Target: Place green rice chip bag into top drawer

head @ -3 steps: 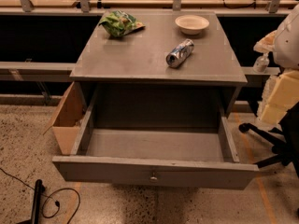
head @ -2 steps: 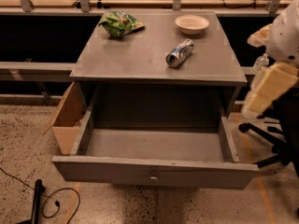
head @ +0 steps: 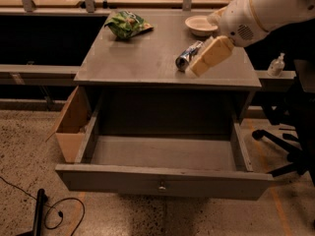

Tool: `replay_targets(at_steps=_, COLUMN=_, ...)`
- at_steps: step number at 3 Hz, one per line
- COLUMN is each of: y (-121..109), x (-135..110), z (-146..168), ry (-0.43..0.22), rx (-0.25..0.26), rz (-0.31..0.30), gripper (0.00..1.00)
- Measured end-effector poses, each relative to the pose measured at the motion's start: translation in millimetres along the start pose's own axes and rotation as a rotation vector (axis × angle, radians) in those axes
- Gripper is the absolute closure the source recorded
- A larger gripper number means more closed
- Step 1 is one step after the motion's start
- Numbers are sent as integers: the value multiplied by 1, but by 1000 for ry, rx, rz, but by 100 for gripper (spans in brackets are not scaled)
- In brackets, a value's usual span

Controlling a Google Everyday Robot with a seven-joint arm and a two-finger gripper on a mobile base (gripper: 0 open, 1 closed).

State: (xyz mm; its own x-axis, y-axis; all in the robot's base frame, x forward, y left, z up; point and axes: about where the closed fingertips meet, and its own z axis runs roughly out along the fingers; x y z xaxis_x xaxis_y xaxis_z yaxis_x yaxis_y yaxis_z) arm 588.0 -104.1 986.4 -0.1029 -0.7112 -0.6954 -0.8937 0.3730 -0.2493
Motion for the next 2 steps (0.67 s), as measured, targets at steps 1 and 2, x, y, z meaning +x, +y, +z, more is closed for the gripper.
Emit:
replay_targets(at_steps=1, y=-18, x=-35, z=49, ry=-96, rx=37, rz=70, gripper=0)
replay_targets(at_steps=2, y=-55, x=-58, z=93, ry=-154, rx=138, rz=179, gripper=0)
